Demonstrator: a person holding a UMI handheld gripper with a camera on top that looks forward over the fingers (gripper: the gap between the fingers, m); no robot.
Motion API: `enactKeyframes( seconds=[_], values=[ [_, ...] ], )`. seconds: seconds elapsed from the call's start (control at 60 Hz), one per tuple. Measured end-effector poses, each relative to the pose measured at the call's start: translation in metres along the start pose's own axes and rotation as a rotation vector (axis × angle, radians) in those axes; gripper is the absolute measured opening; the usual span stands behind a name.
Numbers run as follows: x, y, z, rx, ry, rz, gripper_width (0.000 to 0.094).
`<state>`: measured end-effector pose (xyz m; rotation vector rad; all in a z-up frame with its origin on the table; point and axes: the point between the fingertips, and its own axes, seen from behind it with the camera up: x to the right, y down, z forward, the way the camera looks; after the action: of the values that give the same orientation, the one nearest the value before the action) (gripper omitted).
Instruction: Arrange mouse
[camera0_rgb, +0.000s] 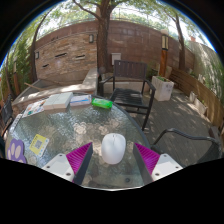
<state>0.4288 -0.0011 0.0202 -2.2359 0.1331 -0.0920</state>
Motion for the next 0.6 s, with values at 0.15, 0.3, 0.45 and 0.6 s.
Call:
enactKeyframes(
  seconds=[0.15, 0.3, 0.45, 0.6],
  values=[
    [-0.008, 0.003, 0.037, -0.043, -0.014, -0.016, 0.0753],
    [-0.009, 0.003, 0.041, -0.037, -0.013, -0.031, 0.0487],
    [-0.015, 0.005, 0.044, -0.042, -0.030, -0.055, 0.0401],
    [-0.008, -0.008, 0.025, -0.008, 0.016, -0.073, 0.0368]
  ],
)
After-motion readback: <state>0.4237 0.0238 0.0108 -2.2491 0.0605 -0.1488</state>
